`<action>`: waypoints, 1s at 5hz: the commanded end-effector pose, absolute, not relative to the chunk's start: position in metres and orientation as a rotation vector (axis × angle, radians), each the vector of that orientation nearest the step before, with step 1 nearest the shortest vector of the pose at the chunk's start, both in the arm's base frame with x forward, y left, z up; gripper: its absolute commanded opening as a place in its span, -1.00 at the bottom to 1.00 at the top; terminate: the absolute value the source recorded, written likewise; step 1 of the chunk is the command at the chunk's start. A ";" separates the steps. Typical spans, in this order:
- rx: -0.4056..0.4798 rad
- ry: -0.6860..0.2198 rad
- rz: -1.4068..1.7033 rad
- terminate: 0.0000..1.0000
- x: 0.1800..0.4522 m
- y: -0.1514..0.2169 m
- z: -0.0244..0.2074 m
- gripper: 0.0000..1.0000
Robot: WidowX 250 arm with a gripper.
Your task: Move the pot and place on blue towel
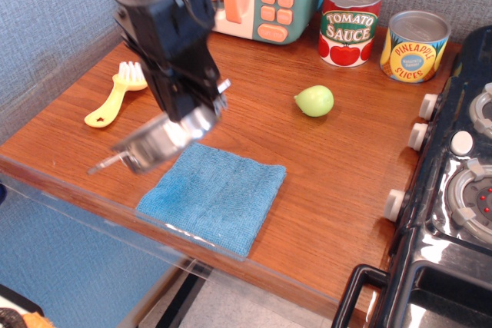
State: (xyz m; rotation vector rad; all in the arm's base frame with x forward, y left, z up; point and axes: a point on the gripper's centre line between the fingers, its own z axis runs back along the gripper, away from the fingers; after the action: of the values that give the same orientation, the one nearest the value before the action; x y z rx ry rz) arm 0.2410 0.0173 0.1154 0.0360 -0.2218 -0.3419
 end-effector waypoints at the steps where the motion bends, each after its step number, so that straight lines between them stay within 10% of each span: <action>1: 0.081 -0.212 -0.366 -1.00 0.245 0.010 0.103 -1.00; 2: 0.098 -0.192 -0.362 -1.00 0.246 0.008 0.092 -1.00; 3: 0.110 -0.157 -0.405 -1.00 0.246 0.003 0.087 1.00; 5: 0.055 -0.213 -0.396 -1.00 0.248 -0.009 0.111 1.00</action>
State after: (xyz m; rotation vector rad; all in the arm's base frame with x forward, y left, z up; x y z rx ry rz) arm 0.2468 -0.0152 0.1003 0.0421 -0.1676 -0.3928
